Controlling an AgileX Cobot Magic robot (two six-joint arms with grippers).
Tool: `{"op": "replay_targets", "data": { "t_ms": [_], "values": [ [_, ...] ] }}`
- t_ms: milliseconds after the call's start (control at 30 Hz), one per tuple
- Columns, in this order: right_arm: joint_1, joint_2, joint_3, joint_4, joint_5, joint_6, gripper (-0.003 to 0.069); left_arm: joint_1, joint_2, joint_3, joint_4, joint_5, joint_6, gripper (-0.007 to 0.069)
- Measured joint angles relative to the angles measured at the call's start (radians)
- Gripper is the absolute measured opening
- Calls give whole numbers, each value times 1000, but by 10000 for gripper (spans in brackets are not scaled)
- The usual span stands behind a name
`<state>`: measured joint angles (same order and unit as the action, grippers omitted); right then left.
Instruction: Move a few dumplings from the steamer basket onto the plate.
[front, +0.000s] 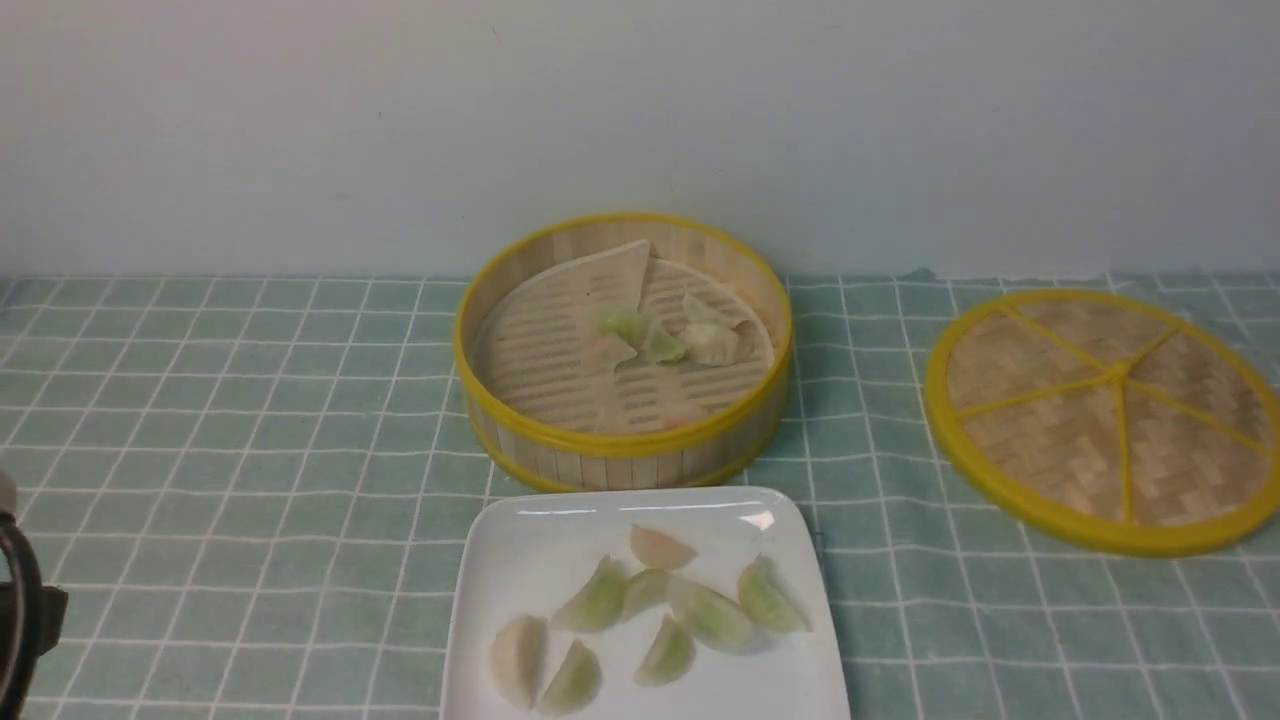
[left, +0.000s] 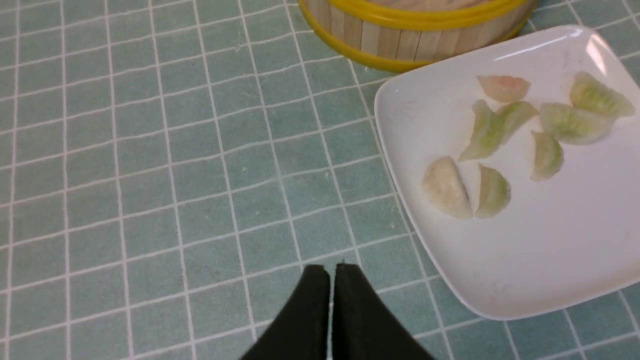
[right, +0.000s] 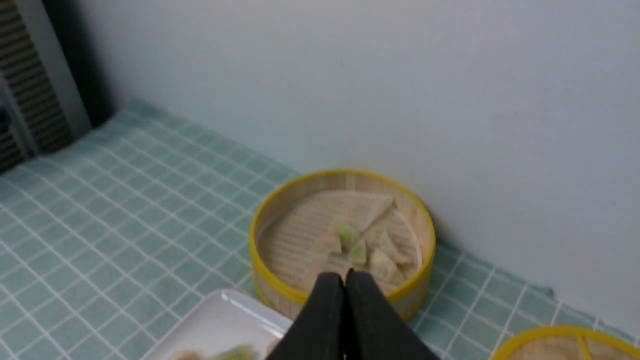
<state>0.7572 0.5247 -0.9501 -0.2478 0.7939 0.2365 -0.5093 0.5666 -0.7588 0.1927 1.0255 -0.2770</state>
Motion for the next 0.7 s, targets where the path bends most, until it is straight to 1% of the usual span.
{"op": "replay_targets", "data": {
  "t_ms": [33, 67, 100, 133, 167, 200, 267, 333, 600, 700],
  "values": [
    [0, -90, 85, -22, -68, 17, -15, 0, 0, 0, -5, -9, 0, -6],
    [0, -125, 102, -32, -78, 25, -15, 0, 0, 0, -6, -14, 0, -6],
    [0, -230, 205, -62, -133, 63, -15, 0, 0, 0, -8, -23, 0, -6],
    [0, -314, 266, -90, -155, 105, -15, 0, 0, 0, -11, -30, 0, -6],
    [0, -408, 326, -126, -165, 174, -15, 0, 0, 0, -12, -45, 0, -6],
    [0, -423, 334, -133, -165, 174, -15, 0, 0, 0, -12, -45, 0, -6],
    [0, -530, 400, -204, -144, 299, -15, 0, 0, 1, -11, -75, 0, -6],
    [1, -543, 418, -237, -94, 360, -15, 0, 0, 1, -22, -104, 0, -6],
    [1, -544, 426, -211, -77, 373, -15, 0, -38, 2, -42, -121, 0, -6],
    [1, -544, 426, -207, -72, 373, -15, 0, -101, 2, -40, -123, 0, -6]
  ]
}}
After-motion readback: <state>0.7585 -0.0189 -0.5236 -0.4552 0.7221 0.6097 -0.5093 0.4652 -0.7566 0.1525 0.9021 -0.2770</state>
